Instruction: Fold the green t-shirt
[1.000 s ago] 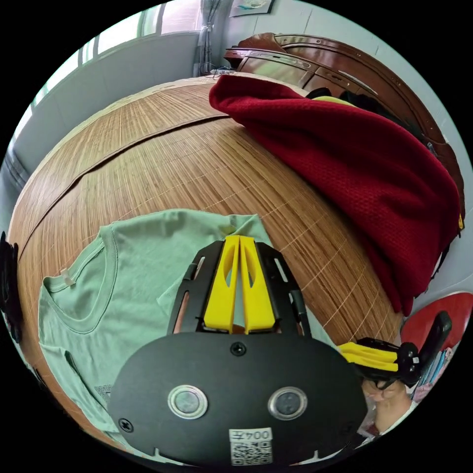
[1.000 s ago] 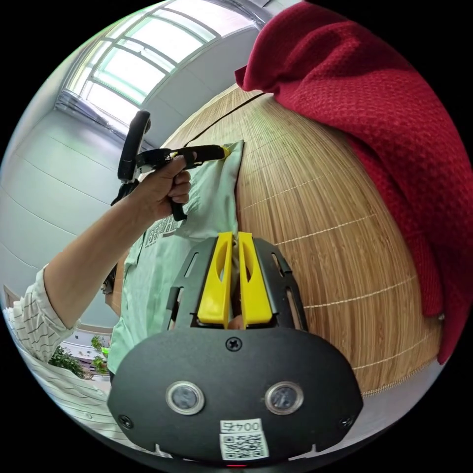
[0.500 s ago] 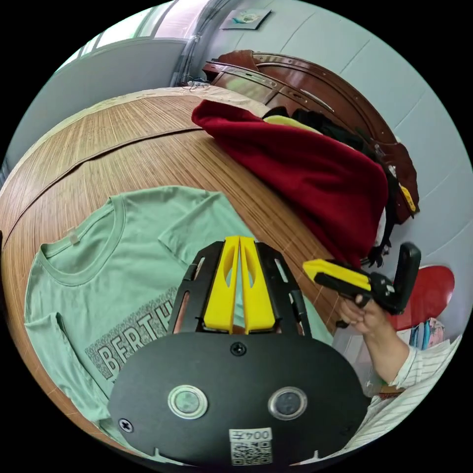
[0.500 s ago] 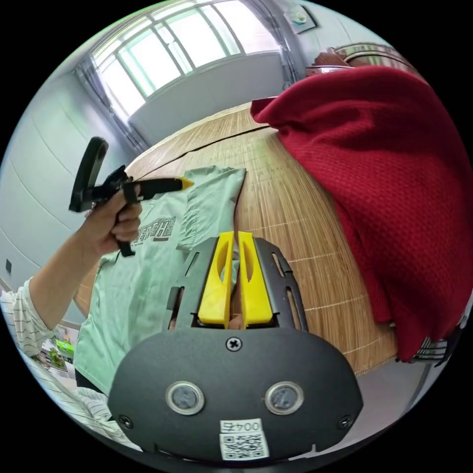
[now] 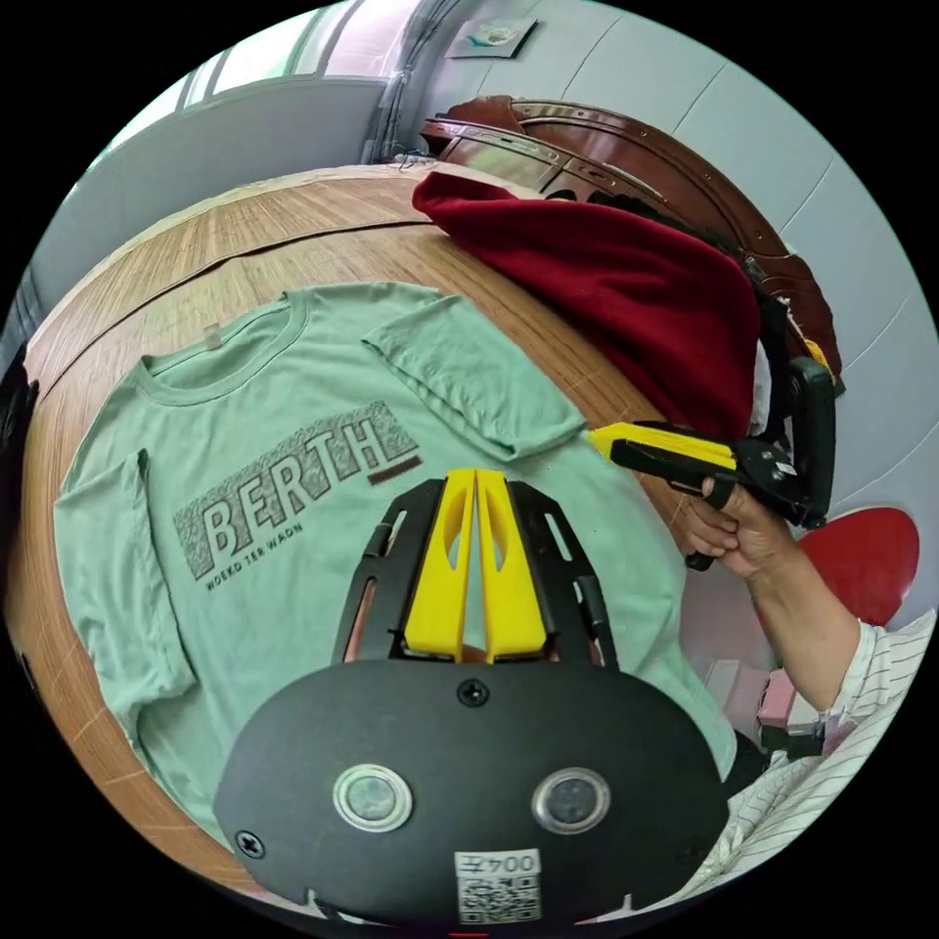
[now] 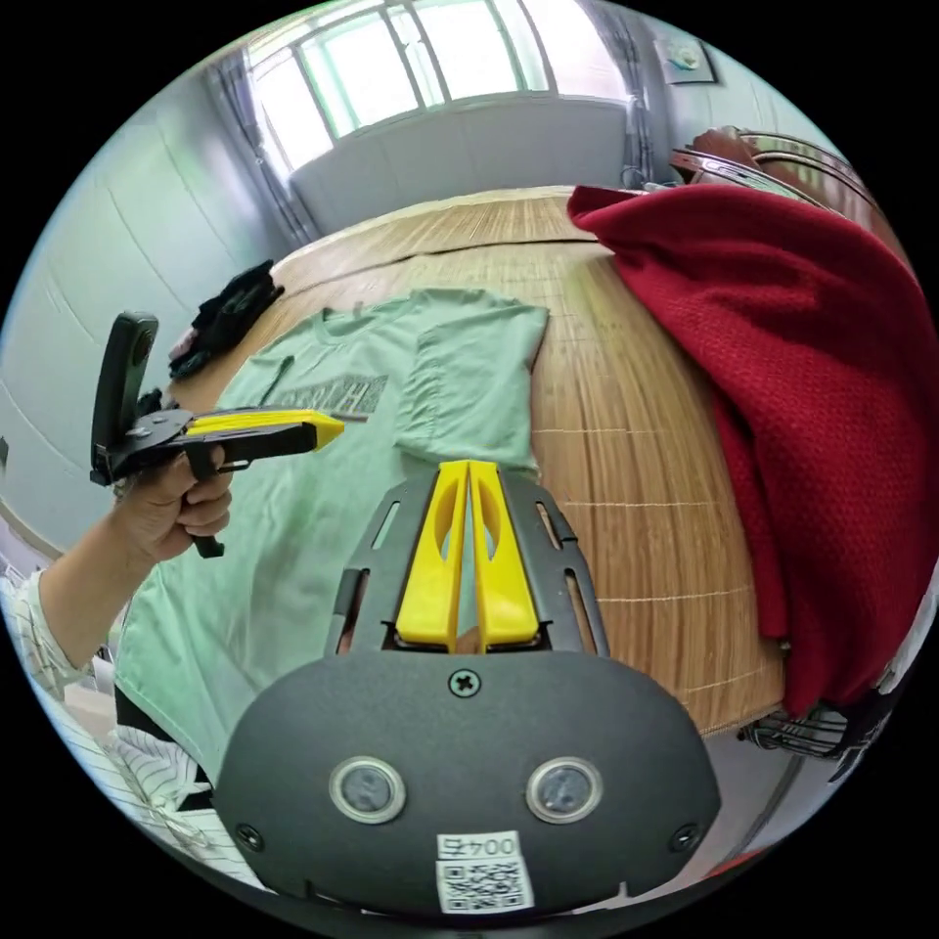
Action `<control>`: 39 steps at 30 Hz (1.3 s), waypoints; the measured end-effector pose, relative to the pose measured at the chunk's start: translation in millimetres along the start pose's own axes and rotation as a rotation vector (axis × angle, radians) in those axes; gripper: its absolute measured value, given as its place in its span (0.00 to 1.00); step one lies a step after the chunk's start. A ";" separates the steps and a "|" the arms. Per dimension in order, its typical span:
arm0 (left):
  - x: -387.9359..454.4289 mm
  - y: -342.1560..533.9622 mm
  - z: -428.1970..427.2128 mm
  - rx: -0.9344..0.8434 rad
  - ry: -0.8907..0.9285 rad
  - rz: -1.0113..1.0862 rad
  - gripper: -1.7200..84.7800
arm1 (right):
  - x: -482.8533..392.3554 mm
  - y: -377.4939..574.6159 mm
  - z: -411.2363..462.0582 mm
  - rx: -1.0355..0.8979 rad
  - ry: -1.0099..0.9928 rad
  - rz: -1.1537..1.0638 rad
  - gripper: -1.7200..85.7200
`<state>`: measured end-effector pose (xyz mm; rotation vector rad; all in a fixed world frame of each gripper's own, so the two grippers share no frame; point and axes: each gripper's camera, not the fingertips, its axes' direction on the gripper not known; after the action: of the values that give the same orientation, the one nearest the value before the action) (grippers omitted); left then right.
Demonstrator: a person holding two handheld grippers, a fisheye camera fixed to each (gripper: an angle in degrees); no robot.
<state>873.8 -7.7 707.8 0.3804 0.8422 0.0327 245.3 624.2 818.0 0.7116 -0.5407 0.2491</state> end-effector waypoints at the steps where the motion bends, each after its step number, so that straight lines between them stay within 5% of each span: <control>1: -5.4 9.5 -5.4 0.002 -0.004 -0.021 0.02 | -12.0 1.8 7.8 -0.046 0.037 -0.021 0.01; 5: -42.0 85.3 -68.4 0.107 0.044 -0.143 0.02 | -45.1 10.1 -19.7 0.004 -0.002 -0.047 0.01; 13: -135.1 239.1 -144.9 0.101 -0.179 -0.359 0.02 | -90.7 73.6 -61.9 -0.020 -0.021 -0.098 0.01; 19: -175.8 329.9 -221.2 0.167 0.009 -0.460 0.03 | -49.7 116.5 -148.3 0.085 -0.206 0.069 0.03; 26: -212.8 515.1 -257.7 0.136 0.466 -0.774 0.05 | 40.9 214.8 -200.1 -0.004 -0.495 0.323 0.10; 32: -195.9 593.0 -268.4 0.136 0.553 -0.840 0.07 | 92.2 305.6 -187.9 -0.023 -0.706 0.616 0.13; 39: -204.3 617.1 -271.4 0.144 0.603 -0.869 0.10 | 101.4 321.6 -186.8 -0.049 -0.692 0.635 0.13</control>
<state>612.7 617.0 902.3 0.1061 1.5552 -0.7555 275.1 990.8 933.6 0.5498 -1.4320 0.5833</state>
